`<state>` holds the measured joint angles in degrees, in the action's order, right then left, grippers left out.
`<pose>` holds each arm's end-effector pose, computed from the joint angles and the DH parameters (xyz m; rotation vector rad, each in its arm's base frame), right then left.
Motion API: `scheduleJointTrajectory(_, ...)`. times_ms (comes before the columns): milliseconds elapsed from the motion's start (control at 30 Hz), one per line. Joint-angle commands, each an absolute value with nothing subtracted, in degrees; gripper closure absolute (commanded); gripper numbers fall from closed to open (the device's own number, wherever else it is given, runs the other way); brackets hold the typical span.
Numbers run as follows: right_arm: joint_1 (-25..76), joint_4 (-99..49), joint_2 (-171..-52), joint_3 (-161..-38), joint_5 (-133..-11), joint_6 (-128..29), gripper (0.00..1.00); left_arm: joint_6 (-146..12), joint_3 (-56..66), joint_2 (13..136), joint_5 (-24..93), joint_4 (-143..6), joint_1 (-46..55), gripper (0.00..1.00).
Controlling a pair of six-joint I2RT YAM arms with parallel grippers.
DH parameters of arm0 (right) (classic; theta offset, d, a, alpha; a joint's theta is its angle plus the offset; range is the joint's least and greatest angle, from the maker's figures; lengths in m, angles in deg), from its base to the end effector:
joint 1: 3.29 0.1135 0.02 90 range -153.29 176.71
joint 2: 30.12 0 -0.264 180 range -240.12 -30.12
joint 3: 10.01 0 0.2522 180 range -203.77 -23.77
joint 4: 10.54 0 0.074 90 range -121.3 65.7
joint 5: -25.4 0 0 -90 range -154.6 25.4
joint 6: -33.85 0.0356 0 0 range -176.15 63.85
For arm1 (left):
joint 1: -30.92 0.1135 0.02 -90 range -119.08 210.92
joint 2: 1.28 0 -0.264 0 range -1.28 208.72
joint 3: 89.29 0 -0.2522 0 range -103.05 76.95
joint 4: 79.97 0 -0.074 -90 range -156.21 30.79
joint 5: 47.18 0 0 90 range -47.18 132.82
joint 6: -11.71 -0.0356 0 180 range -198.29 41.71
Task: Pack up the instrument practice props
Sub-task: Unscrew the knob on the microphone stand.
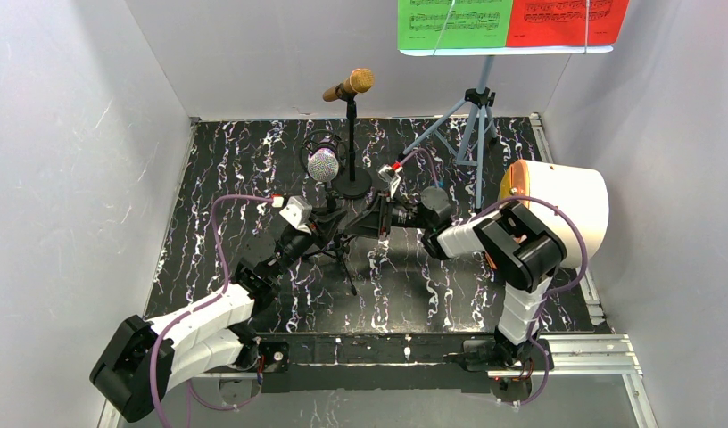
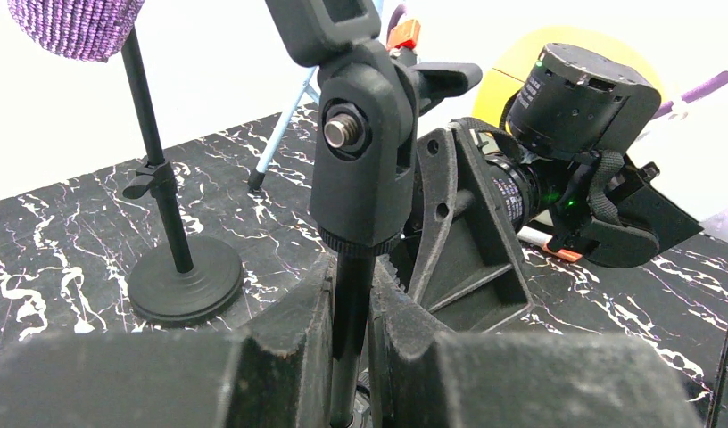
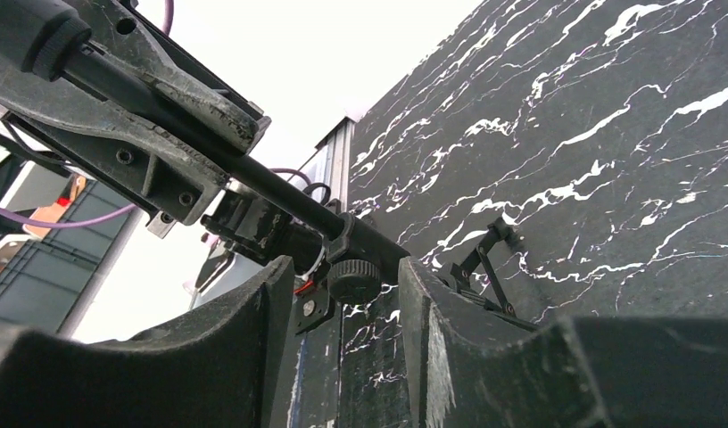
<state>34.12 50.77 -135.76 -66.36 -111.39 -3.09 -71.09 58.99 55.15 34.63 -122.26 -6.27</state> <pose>0.2637 0.2344 0.1970 -0.5955 1.6101 1.7893 0.1620 -0.1293 0.2610 0.4584 1.2209 -0.7557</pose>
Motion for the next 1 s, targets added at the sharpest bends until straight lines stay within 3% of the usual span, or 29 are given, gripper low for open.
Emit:
scheduleJointTrajectory(0, 34.1, 55.2, -137.3, -69.1, -114.2, -0.2, 0.47, -68.0, 60.2, 55.4, 32.8, -118.2, -6.6, 1.00)
scheduleJointTrajectory(200, 34.1, 55.0, -138.4, -69.8, -114.3, 0.3, 0.48, -68.0, 60.3, 55.1, 32.9, -118.2, -6.6, 1.00)
scheduleJointTrajectory(467, 34.2, 55.3, -140.2, -71.0, -116.4, 1.0, 0.59, -67.9, 60.2, 55.4, 32.5, -118.2, -6.6, 1.00)
scheduleJointTrajectory(567, 34.2, 55.6, -140.6, -71.4, -117.3, 1.7, 0.64, -67.9, 60.2, 55.5, 32.5, -118.2, -6.6, 1.00)
scheduleJointTrajectory(667, 34.2, 56.0, -140.7, -71.7, -118.1, 1.9, 0.77, -67.9, 60.3, 55.4, 33.1, -118.2, -6.6, 1.00)
scheduleJointTrajectory(733, 34.2, 55.9, -140.8, -71.8, -118.2, 1.8, 0.89, -68.0, 60.5, 55.2, 33.7, -118.2, -6.7, 0.96)
scheduleJointTrajectory(833, 34.1, 56.1, -140.7, -71.8, -118.3, 1.6, 0.98, -68.5, 60.9, 54.7, 35.2, -117.9, -6.6, 0.86)
scheduleJointTrajectory(967, 34.1, 55.7, -140.3, -72.0, -118.1, 0.9, 0.99, -70.4, 61.9, 53.9, 35.6, -117.7, -6.7, 0.77)
